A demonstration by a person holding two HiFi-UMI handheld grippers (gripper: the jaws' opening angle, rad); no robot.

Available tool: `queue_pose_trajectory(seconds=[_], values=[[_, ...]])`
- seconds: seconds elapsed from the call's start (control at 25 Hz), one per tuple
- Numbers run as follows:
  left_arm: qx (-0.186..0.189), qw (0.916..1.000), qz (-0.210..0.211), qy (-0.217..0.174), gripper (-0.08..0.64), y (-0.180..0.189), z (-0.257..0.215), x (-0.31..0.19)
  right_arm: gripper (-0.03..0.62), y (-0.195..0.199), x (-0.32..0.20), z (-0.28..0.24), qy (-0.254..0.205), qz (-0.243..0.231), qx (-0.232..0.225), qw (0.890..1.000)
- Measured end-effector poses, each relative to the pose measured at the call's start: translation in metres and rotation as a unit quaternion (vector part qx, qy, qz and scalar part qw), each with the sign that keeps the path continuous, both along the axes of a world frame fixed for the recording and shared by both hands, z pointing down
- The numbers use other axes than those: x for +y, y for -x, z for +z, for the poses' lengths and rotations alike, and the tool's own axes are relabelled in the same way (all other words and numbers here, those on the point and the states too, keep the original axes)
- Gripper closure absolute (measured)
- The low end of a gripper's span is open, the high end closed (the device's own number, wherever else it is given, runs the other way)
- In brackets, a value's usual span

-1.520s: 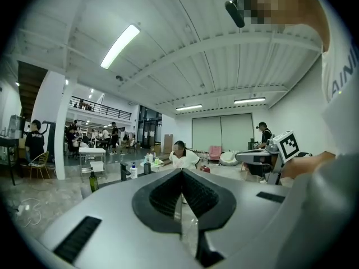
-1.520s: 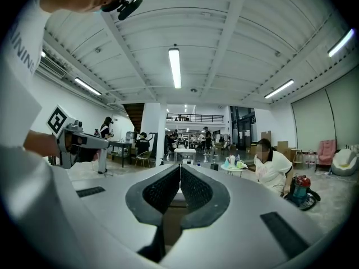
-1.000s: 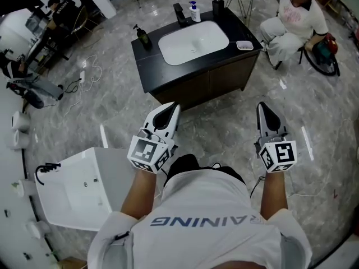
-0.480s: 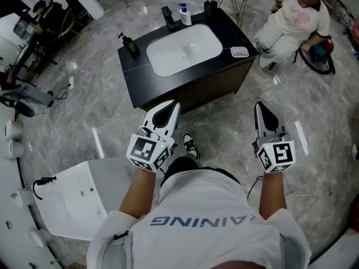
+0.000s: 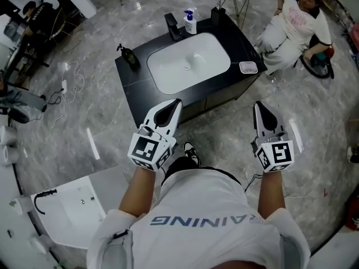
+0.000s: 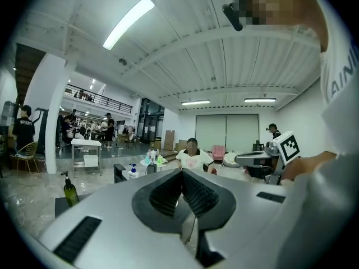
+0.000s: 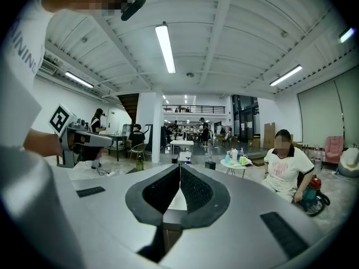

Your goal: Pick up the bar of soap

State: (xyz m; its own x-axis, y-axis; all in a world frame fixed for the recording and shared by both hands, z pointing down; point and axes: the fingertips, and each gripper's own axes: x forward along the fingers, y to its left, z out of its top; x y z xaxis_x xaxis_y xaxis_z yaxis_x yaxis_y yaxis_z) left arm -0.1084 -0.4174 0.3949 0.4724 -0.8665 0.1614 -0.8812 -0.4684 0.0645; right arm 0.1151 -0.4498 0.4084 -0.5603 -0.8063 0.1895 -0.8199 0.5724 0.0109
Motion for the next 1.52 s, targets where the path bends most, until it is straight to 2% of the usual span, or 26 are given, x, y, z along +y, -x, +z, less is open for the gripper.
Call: queue_pose_trajectory(seconds=[0.28,0.52,0.64,0.8,0.96,1.08,1.16,1.24,1.36,1.52], values=[[0.001,0.9999,0.015,-0.008,0.56,0.031,0.0,-0.047,0.577,0.035,-0.047,-0.005,0.0,0.01,0.012,1.0],[-0.001,1.0,0.003,0.0,0.56,0.047,0.004,-0.068,0.577,0.051,-0.076,0.006,0.016,-0.009,0.02,1.0],[-0.004,1.0,-0.008,0.003,0.56,0.047,0.004,-0.081,0.575,0.045,-0.102,0.01,0.023,-0.015,0.028,0.999],[-0.009,0.9994,-0.031,0.016,0.56,0.035,0.011,-0.1,0.575,0.019,-0.142,0.03,0.058,-0.019,0.059,0.996],[-0.006,0.9981,-0.053,0.03,0.56,0.012,0.021,-0.127,0.575,-0.009,-0.187,0.058,0.083,-0.051,0.135,0.986],[-0.007,0.9964,-0.069,0.05,0.56,-0.004,0.034,-0.141,0.57,-0.02,-0.209,0.085,0.096,-0.094,0.217,0.967],[-0.008,0.9947,-0.08,0.064,0.56,-0.014,0.044,-0.15,0.508,-0.026,-0.222,0.107,0.103,-0.132,0.273,0.947],[-0.01,0.9933,-0.088,0.074,0.56,-0.023,0.054,-0.162,0.477,-0.031,-0.237,0.134,0.103,-0.172,0.324,0.924],[-0.012,0.9915,-0.1,0.083,0.56,-0.035,0.065,-0.177,0.44,-0.039,-0.255,0.176,0.114,-0.229,0.387,0.886],[-0.013,0.9871,-0.12,0.105,0.56,-0.046,0.079,-0.182,0.414,-0.048,-0.267,0.236,0.141,-0.302,0.461,0.822]])
